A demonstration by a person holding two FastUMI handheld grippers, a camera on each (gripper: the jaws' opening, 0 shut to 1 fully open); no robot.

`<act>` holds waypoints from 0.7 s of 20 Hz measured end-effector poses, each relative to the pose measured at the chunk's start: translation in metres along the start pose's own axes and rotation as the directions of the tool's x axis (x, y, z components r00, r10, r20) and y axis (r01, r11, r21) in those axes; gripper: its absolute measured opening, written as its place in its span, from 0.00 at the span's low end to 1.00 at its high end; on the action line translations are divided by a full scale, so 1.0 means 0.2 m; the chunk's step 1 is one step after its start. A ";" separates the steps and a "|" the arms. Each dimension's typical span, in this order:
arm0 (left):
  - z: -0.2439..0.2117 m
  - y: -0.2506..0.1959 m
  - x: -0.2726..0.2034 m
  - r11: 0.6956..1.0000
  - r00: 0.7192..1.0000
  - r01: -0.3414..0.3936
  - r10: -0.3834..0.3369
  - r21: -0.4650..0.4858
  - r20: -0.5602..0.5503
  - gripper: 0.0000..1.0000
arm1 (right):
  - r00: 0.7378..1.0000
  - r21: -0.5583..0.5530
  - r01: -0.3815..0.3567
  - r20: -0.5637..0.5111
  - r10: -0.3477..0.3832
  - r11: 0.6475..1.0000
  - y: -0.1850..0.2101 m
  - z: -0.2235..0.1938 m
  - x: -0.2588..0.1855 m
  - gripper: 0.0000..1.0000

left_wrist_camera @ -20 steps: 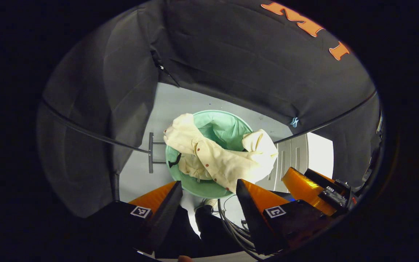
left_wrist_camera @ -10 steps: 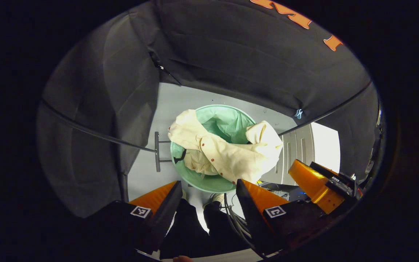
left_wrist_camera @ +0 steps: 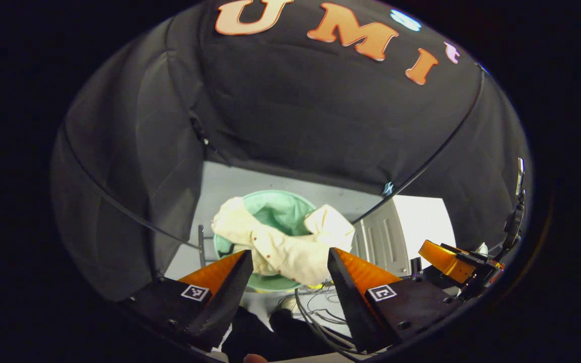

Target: Grasp the clothes on the hanger with both hands and then place them into the laundry hamper below.

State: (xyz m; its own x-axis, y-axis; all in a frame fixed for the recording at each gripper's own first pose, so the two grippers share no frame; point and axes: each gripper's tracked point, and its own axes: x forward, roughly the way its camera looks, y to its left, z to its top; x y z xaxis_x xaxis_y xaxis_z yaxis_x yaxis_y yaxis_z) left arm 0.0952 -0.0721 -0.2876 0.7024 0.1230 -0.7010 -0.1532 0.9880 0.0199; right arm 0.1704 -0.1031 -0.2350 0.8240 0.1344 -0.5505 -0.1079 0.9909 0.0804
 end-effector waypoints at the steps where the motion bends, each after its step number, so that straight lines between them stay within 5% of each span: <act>1: 0.08 -0.03 -0.04 1.000 0.997 -0.002 0.000 0.027 0.073 0.98 | 0.999 -0.009 -0.002 0.054 0.003 1.000 -0.01 0.11 -0.08 0.95; 5: 0.45 -0.11 -0.31 0.996 0.947 -0.044 0.015 0.084 0.321 0.98 | 0.958 -0.077 -0.021 0.284 0.042 0.997 -0.01 0.51 -0.48 0.95; 7: 0.69 -0.17 -0.47 0.993 0.887 -0.078 0.027 0.092 0.461 0.98 | 0.918 -0.100 -0.049 0.387 0.084 0.994 0.07 0.69 -0.69 0.95; 11: 1.13 -0.20 -0.82 0.989 0.711 -0.137 0.055 0.061 0.701 0.97 | 0.816 -0.112 -0.135 0.551 0.174 0.985 0.19 0.97 -1.08 0.95; 14: 1.26 -0.24 -0.91 0.993 0.680 -0.103 0.023 0.064 0.733 0.99 | 0.764 -0.106 -0.179 0.611 0.206 0.978 0.22 1.08 -1.27 0.95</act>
State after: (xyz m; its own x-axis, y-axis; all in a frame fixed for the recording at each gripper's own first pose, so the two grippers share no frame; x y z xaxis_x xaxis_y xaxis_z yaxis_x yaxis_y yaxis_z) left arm 0.1491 -0.1187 0.0185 0.9835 0.1748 0.0468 -0.1796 0.9740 0.1380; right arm 0.0770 -0.0945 0.0881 0.9474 0.3028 0.1040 -0.3121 0.9459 0.0886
